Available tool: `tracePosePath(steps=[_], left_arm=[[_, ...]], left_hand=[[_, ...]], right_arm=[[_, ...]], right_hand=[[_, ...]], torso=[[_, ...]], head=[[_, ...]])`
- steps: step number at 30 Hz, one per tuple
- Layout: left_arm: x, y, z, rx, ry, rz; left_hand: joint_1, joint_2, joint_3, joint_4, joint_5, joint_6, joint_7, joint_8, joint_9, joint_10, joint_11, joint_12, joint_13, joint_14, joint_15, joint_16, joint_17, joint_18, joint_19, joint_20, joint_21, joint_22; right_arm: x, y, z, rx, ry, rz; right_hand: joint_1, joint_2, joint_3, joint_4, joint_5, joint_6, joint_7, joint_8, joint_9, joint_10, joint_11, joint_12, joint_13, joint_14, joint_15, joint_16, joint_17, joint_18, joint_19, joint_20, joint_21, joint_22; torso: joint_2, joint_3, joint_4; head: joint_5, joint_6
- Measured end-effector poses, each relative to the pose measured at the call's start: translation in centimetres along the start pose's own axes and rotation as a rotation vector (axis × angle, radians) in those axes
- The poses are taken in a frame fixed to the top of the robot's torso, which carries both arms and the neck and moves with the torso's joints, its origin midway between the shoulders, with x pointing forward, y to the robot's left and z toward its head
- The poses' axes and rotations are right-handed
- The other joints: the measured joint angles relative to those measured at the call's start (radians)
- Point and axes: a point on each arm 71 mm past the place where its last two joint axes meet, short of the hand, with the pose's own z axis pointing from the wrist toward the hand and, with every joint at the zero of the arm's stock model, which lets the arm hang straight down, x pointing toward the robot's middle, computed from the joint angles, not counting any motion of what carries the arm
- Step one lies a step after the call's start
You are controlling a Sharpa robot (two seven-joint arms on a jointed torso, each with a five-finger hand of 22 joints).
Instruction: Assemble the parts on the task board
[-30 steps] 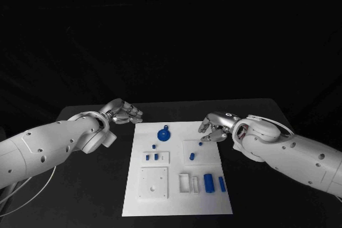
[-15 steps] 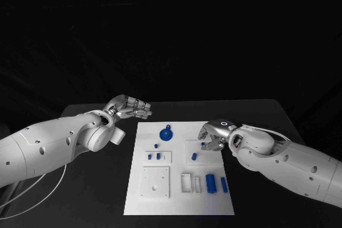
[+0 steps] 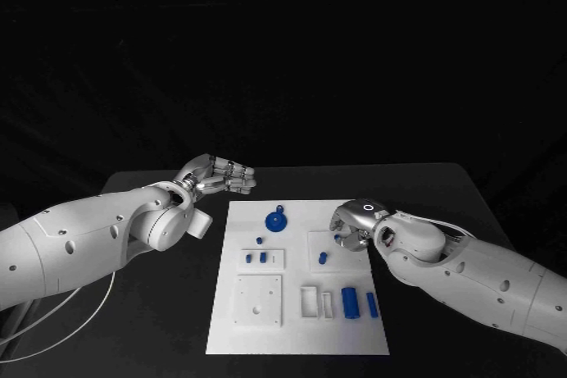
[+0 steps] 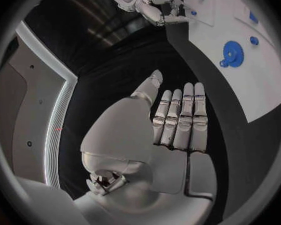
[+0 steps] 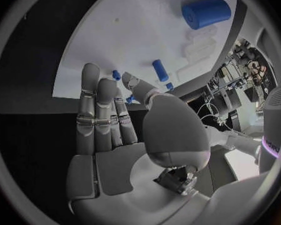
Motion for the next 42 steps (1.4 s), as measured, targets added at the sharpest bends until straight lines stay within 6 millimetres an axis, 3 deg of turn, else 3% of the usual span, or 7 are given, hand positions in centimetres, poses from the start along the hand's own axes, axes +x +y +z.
tracePosePath(steps=[10,24,32,42], left_arm=[[0.0,0.0,0.0,0.003,-0.01,-0.025],[-0.2,0.0,-0.1,0.001,-0.017,-0.036],[-0.4,0.1,-0.1,-0.002,-0.023,-0.037],[-0.6,0.2,-0.1,-0.004,-0.028,-0.04]], left_hand=[[0.0,0.0,0.0,0.0,0.0,0.0,0.0,0.0,0.0,0.0,0.0,0.0,0.0,0.0,0.0,0.0,0.0,0.0,0.0,0.0,0.0,-0.002],[0.0,0.0,0.0,0.0,0.0,0.0,0.0,0.0,0.0,0.0,0.0,0.0,0.0,0.0,0.0,0.0,0.0,0.0,0.0,0.0,0.0,-0.002],[0.0,0.0,0.0,0.0,0.0,0.0,0.0,0.0,0.0,0.0,0.0,0.0,0.0,0.0,0.0,0.0,0.0,0.0,0.0,0.0,0.0,-0.006],[0.0,0.0,0.0,0.0,0.0,0.0,0.0,0.0,0.0,0.0,0.0,0.0,0.0,0.0,0.0,0.0,0.0,0.0,0.0,0.0,0.0,-0.006]], right_arm=[[0.8,-0.1,0.3,0.026,0.01,-0.01],[1.3,0.2,0.4,0.026,0.012,-0.005],[1.3,0.3,0.5,0.025,0.009,0.0],[1.4,0.4,0.6,0.03,0.003,0.001]], right_hand=[[0.0,0.0,0.039,0.009,-0.004,0.031,0.003,0.0,0.0,0.021,-0.003,0.0,0.0,0.0,0.0,0.0,0.004,-0.001,0.0,0.0,0.006,0.005],[-0.004,0.01,0.042,0.013,-0.012,0.067,-0.007,0.0,0.0,0.063,-0.02,0.0,-0.001,0.004,-0.004,0.0,0.006,-0.007,0.0,0.0,0.009,0.011],[-0.007,0.017,0.039,0.015,-0.027,0.072,-0.009,0.0,0.0,0.069,-0.019,0.0,-0.001,0.004,-0.004,0.0,0.007,-0.008,0.0,0.0,0.009,0.013],[0.022,0.055,0.067,-0.008,-0.036,0.123,-0.016,-0.001,0.003,0.129,-0.035,-0.005,-0.001,0.006,-0.018,0.0,0.012,-0.018,-0.002,-0.016,0.032,0.038]], torso=[[-0.001,0.0011,-0.0004],[-0.001,0.001,-0.0009],[-0.001,0.0005,-0.0007],[-0.001,0.0004,-0.0007]], head=[[0.001,-0.005],[0.003,-0.008],[0.003,-0.011],[0.003,-0.01]])
